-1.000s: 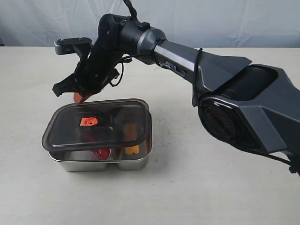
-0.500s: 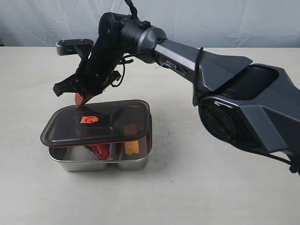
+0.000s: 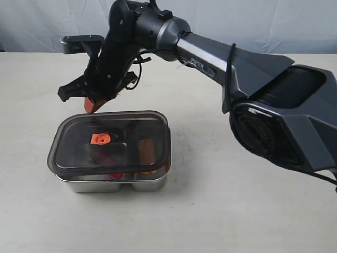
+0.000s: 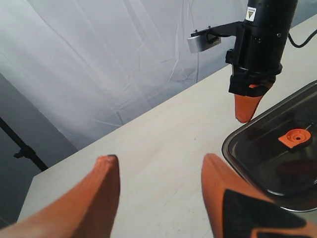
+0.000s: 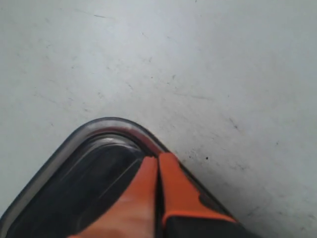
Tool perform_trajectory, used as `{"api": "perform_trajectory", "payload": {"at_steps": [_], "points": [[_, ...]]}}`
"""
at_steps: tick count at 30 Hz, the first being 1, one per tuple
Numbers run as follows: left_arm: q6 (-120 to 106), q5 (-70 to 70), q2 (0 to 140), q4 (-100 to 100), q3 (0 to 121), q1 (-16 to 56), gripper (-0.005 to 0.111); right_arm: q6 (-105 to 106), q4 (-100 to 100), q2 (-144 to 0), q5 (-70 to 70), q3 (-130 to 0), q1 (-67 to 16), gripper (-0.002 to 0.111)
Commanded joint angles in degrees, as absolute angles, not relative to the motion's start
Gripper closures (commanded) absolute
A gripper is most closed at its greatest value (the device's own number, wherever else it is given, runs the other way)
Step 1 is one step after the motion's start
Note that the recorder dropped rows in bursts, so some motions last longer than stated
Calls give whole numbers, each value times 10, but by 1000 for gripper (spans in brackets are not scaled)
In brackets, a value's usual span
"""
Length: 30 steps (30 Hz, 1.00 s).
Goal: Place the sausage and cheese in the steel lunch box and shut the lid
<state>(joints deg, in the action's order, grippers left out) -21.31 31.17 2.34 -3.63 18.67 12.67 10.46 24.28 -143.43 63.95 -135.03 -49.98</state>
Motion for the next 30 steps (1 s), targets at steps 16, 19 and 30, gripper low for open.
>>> {"api": "perform_trajectory", "payload": {"at_steps": [16, 19, 30], "points": [[-210, 313, 20, -39, 190, 132, 58, 5, 67, -1441, 683, -1350, -491, 108], [-210, 313, 20, -39, 190, 132, 58, 5, 73, -1441, 700, -1350, -491, 108], [-210, 313, 20, -39, 190, 132, 58, 4, 86, -1432, 700, -1350, -494, 108]]}}
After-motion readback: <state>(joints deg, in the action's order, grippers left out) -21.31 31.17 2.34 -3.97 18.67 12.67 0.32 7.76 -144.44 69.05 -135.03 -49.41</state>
